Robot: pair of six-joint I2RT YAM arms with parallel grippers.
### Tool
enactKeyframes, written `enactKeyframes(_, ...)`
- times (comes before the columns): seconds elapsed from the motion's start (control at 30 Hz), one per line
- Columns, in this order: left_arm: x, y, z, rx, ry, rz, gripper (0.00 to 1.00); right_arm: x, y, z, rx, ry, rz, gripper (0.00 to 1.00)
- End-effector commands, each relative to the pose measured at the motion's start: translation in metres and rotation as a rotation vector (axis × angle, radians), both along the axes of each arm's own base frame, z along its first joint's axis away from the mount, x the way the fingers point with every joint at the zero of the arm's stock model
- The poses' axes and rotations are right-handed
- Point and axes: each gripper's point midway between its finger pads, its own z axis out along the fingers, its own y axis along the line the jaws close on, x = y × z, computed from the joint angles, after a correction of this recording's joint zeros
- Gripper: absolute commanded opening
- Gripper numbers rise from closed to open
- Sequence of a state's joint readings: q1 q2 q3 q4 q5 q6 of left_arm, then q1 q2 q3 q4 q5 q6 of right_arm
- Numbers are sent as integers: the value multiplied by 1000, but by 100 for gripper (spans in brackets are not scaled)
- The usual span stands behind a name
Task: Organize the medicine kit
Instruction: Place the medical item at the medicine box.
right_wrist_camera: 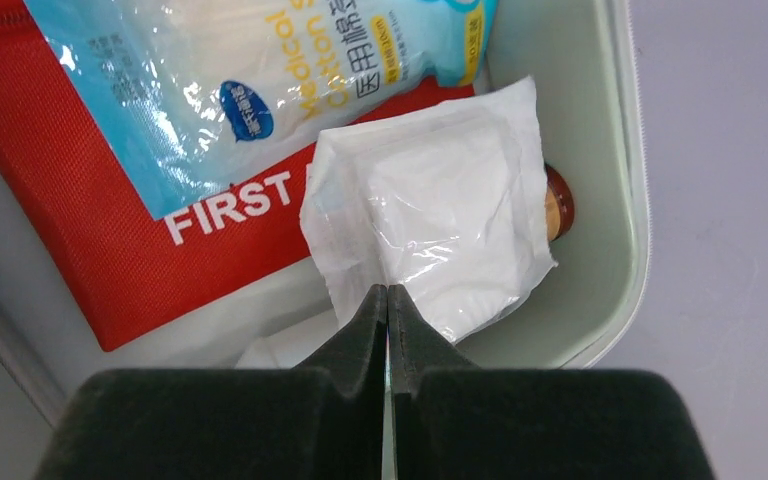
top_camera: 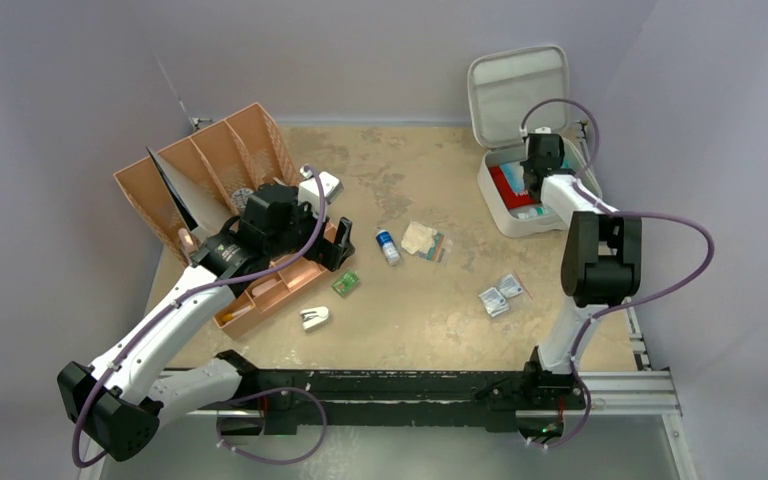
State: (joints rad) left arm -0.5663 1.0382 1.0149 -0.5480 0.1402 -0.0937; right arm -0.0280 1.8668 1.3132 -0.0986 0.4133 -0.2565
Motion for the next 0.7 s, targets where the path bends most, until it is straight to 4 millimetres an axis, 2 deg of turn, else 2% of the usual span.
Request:
enactKeyframes(0.0, 4, -3, 9, -13, -30, 2, 99, 2, -4, 16, -75, 15, -17, 0)
enactKeyframes(0.37, 3, -1, 12, -13, -39, 7, 99, -4, -13, -6, -138, 162, -24, 0)
enactKeyframes(0.67, 4, -1, 10, -10, -37, 8, 99, -4, -14, -6, -123, 162, -72, 1)
